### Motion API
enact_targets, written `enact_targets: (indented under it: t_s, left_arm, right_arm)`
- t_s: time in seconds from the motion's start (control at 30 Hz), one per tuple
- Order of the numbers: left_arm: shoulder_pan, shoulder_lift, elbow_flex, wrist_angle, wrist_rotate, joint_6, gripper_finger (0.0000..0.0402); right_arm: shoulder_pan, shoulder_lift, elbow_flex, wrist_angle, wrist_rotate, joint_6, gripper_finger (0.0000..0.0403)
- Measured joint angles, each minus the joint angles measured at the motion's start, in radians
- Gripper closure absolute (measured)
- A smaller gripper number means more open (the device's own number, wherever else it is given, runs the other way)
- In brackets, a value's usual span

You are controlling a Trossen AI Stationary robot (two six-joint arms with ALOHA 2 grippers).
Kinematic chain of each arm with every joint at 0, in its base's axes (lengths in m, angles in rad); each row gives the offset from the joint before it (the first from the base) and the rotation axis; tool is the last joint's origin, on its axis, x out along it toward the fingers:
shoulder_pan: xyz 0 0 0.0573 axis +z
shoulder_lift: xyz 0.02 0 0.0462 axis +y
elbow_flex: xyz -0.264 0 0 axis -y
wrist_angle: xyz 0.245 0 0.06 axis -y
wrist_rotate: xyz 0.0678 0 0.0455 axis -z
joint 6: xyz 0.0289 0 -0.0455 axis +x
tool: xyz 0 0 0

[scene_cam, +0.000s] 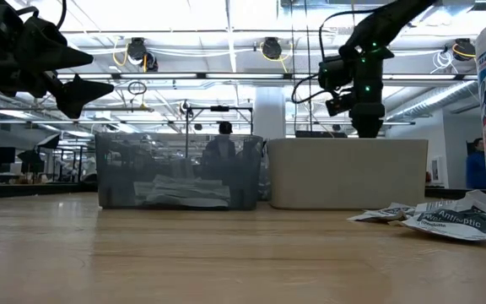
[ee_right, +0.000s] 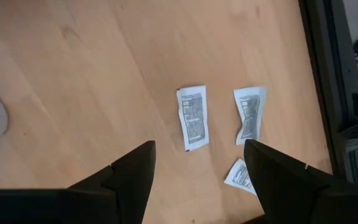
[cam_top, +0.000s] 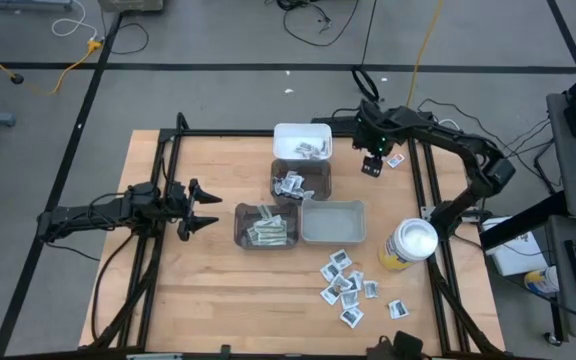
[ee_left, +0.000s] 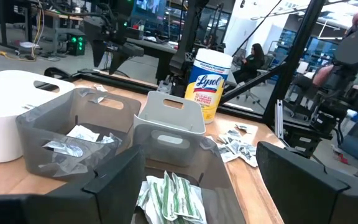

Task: Pick & Place First Aid Supplies
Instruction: Put the white ointment pack into the white bin

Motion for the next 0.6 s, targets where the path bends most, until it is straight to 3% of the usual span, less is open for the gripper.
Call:
enact_targets:
  t_s: [0.27, 0.6]
  left_arm:
    - [0.000, 0.000, 0.000, 0.000, 0.000, 0.000, 0.0091]
    - [0.000, 0.000, 0.000, 0.000, 0.000, 0.000, 0.0091]
  right_arm:
    - [-0.010, 0.036, -0.091, 0.074, 0.073, -0.048, 0.0163]
    - [-0.024, 0.142, -0.123, 0.177, 0.071, -0.049, 0.0163]
